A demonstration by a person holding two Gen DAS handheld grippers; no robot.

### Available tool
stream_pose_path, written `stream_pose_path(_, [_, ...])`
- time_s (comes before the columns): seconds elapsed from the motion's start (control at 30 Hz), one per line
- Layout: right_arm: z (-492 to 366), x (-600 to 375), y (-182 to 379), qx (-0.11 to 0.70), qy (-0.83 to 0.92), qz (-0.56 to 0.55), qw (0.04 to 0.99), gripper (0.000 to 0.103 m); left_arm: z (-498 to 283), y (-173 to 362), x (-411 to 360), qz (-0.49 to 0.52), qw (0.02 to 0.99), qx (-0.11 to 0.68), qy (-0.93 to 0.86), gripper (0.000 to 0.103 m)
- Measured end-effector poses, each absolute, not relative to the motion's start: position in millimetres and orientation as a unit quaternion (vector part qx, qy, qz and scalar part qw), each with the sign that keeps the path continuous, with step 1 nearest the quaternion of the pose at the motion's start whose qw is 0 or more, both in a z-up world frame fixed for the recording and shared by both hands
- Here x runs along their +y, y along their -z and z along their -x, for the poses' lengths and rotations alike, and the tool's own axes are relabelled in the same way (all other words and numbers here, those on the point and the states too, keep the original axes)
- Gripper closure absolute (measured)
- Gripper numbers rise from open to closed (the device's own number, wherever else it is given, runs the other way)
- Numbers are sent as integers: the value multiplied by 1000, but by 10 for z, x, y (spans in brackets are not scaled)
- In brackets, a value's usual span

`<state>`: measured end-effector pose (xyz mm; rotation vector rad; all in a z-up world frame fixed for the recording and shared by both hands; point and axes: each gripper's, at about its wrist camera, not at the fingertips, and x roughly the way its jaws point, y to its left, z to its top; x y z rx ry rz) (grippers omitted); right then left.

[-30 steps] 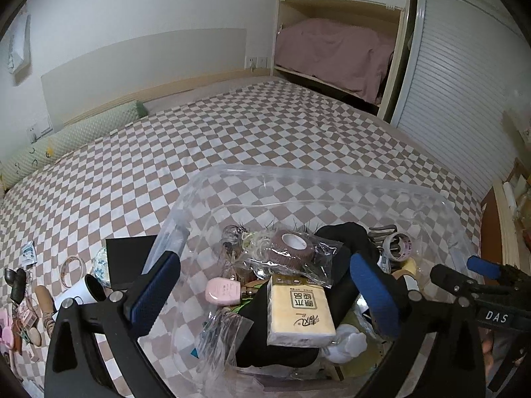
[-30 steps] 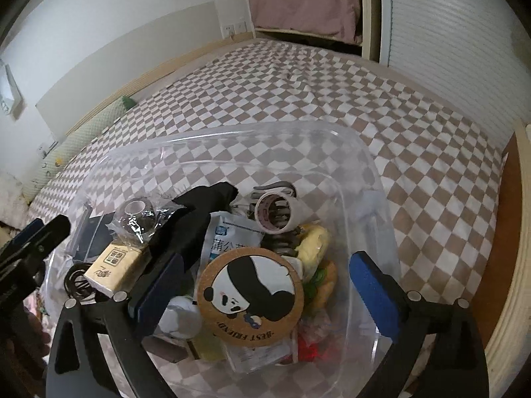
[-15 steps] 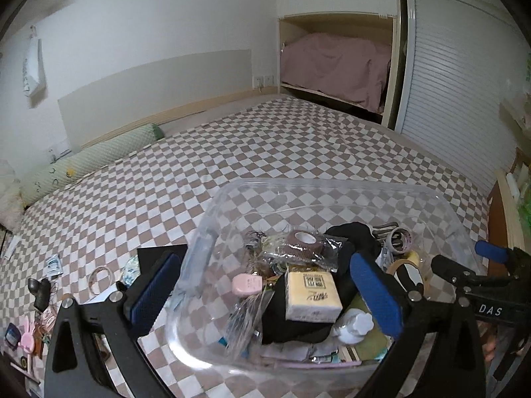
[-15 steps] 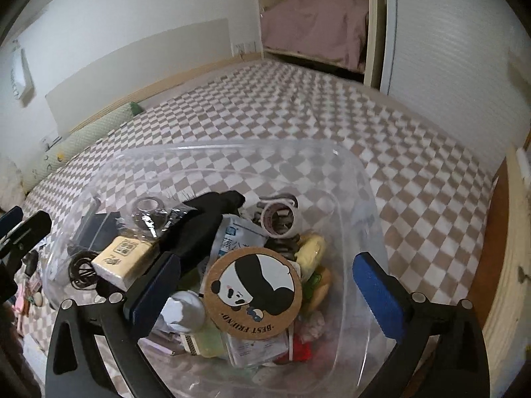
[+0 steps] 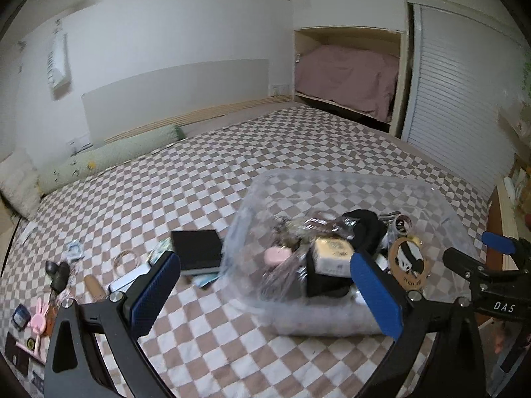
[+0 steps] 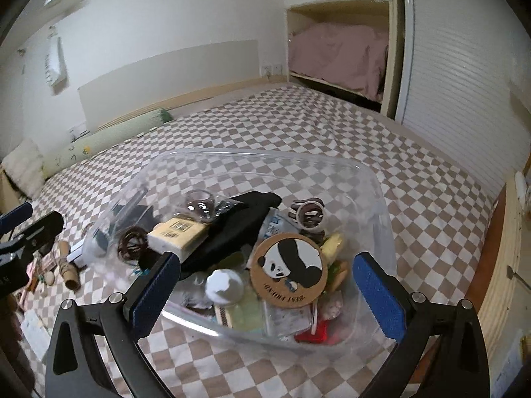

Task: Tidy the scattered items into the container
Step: 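Raise both open tools up and back away from the clear box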

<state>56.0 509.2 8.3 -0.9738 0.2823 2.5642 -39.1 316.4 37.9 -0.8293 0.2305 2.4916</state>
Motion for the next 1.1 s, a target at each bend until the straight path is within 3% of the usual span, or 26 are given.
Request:
stream_pose_path(0.5, [-838, 4602, -182, 84, -930, 323, 153, 0, -155, -382, 2249, 288, 186, 108, -933, 0])
stream_pose_path(1.1, [-1182, 4006, -244, 45, -949, 291, 115, 0, -633, -464, 1713, 273, 174, 67, -944, 0])
